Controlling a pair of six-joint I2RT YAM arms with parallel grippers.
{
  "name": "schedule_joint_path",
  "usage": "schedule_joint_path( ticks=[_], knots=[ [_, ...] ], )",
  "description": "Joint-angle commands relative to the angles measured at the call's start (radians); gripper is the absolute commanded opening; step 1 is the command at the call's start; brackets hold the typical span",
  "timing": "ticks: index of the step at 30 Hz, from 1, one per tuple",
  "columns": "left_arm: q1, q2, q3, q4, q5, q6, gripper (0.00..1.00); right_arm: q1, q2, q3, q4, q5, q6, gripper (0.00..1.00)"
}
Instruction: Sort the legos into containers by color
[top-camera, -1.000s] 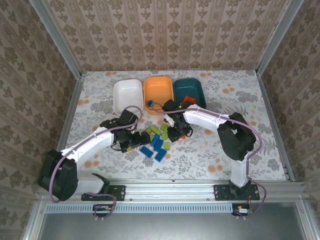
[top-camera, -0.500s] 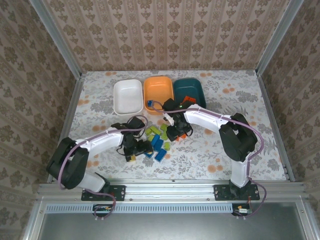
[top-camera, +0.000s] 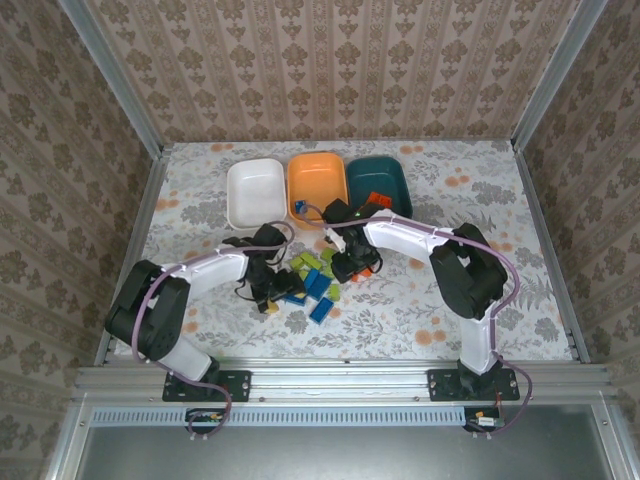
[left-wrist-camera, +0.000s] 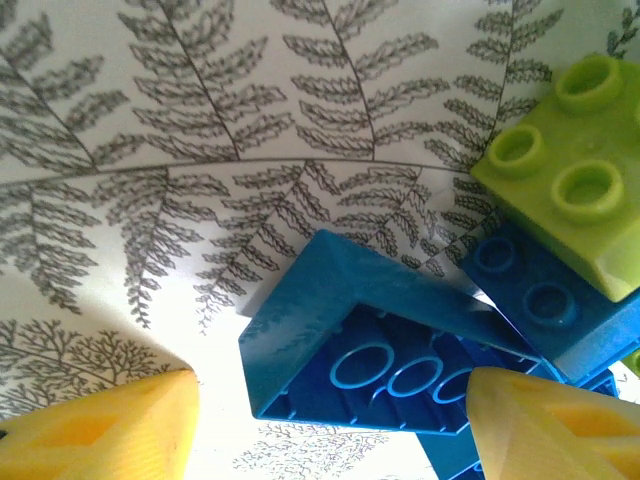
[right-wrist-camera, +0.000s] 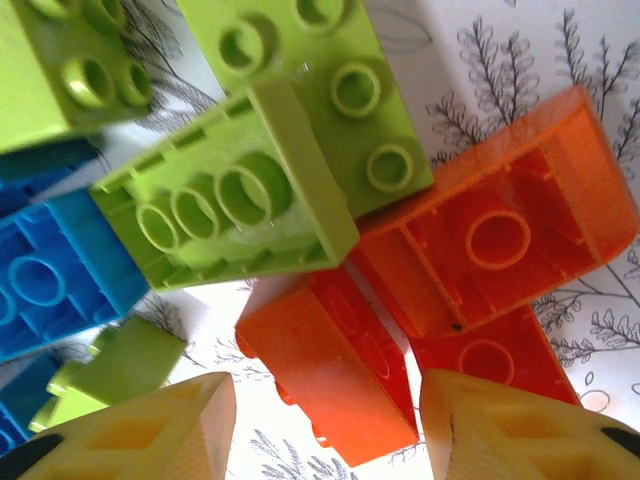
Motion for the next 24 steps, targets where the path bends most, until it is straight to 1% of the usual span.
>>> schedule_joint_path(
  ticks=[1, 3, 5, 8, 11, 13, 15, 18, 21, 24],
  knots=[
    [0.049, 0.012, -0.008, -0.065, -0.09, 0.076, 0.72, 0.013, 0.021, 0.008, -0.007, -0.03, -0.022, 0.5],
    [0.067, -0.006, -0.009, -0.081, -0.089, 0.109, 0.72, 0.013, 0.027, 0.001, -0.007, -0.022, -0.023, 0.49],
    [0.077, -0.018, -0.003, -0.106, -0.092, 0.141, 0.73, 0.013, 0.038, 0.0, -0.007, 0.002, -0.018, 0.43],
    [0.078, -0.031, 0.014, -0.142, -0.093, 0.173, 0.75, 0.012, 0.05, 0.013, -0.013, 0.005, -0.013, 0.35],
    [0.078, -0.051, 0.024, -0.16, -0.096, 0.185, 0.76, 0.013, 0.022, 0.016, -0.023, 0.005, -0.005, 0.27],
    [0.078, -0.064, 0.03, -0.167, -0.098, 0.186, 0.77, 0.012, -0.017, 0.018, -0.045, 0.012, 0.001, 0.23],
    [0.078, -0.077, 0.034, -0.166, -0.098, 0.183, 0.78, 0.007, -0.072, 0.021, -0.073, 0.006, 0.01, 0.22],
    [0.078, -0.091, 0.037, -0.164, -0.101, 0.179, 0.79, -0.03, -0.164, 0.036, -0.112, -0.05, 0.037, 0.22],
    [0.078, -0.099, 0.035, -0.147, -0.103, 0.16, 0.8, -0.103, -0.226, 0.077, -0.13, -0.118, 0.081, 0.22],
    [0.078, -0.1, 0.034, -0.118, -0.11, 0.121, 0.81, -0.189, -0.225, 0.162, -0.138, -0.155, 0.134, 0.22]
  ],
)
